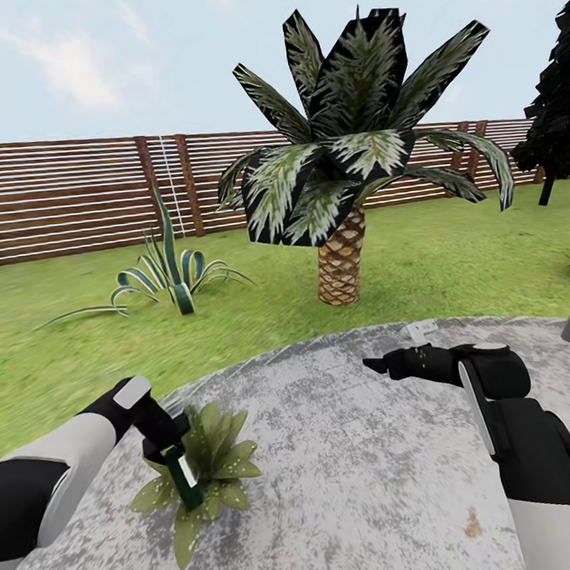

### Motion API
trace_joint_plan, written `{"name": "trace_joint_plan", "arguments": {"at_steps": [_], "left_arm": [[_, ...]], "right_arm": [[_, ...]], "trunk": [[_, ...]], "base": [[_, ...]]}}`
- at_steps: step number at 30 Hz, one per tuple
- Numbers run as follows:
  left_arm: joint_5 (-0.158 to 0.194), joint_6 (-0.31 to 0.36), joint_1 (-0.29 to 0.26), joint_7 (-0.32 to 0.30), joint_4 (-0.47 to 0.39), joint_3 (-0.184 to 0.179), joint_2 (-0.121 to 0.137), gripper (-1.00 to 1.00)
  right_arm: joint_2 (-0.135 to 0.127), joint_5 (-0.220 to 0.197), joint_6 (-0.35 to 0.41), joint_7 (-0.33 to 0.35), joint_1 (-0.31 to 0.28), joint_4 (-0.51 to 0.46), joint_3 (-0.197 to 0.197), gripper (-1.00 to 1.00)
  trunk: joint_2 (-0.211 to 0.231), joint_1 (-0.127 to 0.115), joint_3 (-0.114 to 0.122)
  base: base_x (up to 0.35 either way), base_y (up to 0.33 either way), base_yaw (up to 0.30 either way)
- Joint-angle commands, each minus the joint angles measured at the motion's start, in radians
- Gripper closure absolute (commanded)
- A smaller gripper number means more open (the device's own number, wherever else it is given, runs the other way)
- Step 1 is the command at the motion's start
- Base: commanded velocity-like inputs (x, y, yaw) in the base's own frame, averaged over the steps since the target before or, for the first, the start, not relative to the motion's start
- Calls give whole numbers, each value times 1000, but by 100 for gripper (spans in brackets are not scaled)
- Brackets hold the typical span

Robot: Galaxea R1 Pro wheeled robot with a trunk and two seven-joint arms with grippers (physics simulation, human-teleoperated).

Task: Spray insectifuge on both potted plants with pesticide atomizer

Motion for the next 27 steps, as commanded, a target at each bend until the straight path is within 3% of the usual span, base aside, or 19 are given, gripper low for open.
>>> {"name": "trace_joint_plan", "arguments": {"at_steps": [1, 22, 25, 27], "left_arm": [[11, 3, 1, 10, -2, -5, 1, 100], [9, 3, 6, 16, -3, -4, 10, 100], [10, 3, 7, 18, -3, -3, 4, 100], [10, 3, 21, 19, -5, -4, -15, 100]], "right_arm": [[0, 10, 3, 10, -1, -1, 0, -100], [0, 15, 3, 10, -1, -10, 0, -100], [0, 16, 3, 10, -1, -10, 0, -100], [0, 19, 3, 9, -1, -9, 0, -100]], "trunk": [[0, -1, -1], [0, -1, -1], [0, -1, -1], [0, -1, -1]], "base": [[-270, 0, 0], [-29, 0, 29], [0, -115, 78], [0, -292, 17]]}}
